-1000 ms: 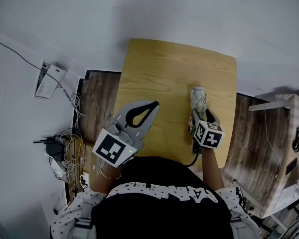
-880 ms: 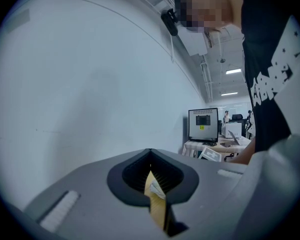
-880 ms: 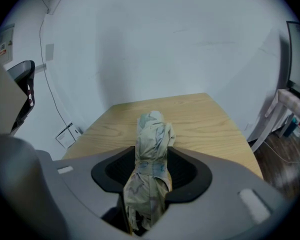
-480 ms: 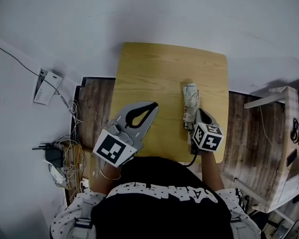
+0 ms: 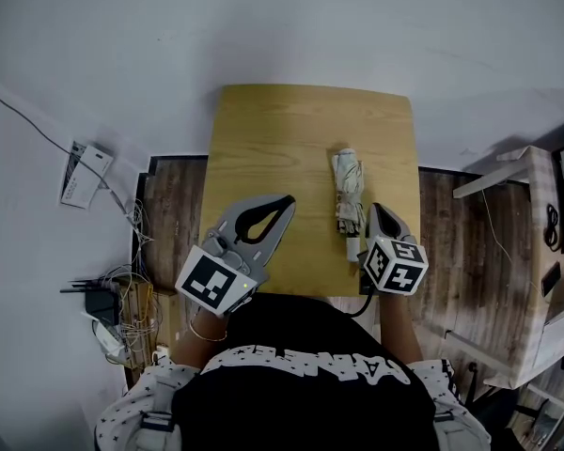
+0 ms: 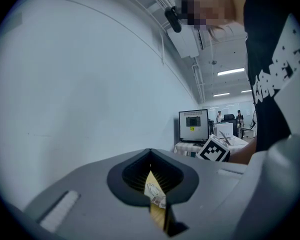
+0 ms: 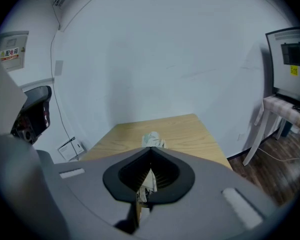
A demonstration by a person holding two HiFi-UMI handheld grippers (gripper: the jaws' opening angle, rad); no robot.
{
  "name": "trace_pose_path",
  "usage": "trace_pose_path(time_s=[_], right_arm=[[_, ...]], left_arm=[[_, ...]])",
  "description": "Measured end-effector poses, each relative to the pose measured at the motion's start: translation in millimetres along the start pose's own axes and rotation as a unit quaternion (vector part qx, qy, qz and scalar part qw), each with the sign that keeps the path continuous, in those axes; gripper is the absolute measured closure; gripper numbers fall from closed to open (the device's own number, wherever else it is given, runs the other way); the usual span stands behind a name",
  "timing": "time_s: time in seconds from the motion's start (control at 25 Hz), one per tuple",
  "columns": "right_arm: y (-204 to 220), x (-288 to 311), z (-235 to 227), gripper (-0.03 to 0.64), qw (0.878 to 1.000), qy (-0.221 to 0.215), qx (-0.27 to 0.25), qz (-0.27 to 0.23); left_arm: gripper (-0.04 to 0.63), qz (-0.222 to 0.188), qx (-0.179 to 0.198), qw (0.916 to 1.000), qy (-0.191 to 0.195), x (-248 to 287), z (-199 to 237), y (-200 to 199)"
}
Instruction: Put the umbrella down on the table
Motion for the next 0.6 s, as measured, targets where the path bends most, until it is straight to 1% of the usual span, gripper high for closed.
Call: trace_pose_path(time_s=[0.24, 0.44, 0.52, 0.6], right_arm=[[-1.5, -32.9, 5.5, 0.603, 0.999, -0.023, 0.007, -0.031], [3.1, -56.0, 10.8, 0.603, 0.998, -0.044, 0.014, -0.046], [4.4, -62.4, 14.4, 0.603, 0.997, -0.050, 0.019, -0.054], [4.3, -68.9, 16.6, 0.603, 0.996, -0.054, 0.022, -0.065]], left_arm=[[0.601, -0.003, 0.004, 1.0000, 0.003, -9.3, -15.6, -3.9], [0.601, 0.000, 0.001, 0.9999, 0.011, -18.3, -32.8, -1.0], [0.600, -0.008, 0.003, 0.9999, 0.010, -22.3, -35.4, 3.9], [0.600, -0.026, 0.013, 0.9996, 0.007, -24.6, -35.1, 8.4]])
Point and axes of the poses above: the fingertips, and each gripper's own axes: x forward along the fingers, z to its left, y out of its underside, the point moved 10 cm from there along -x, backward along the fingers, and after that the axes turned 15 degrees about x, right-handed, at the moved point
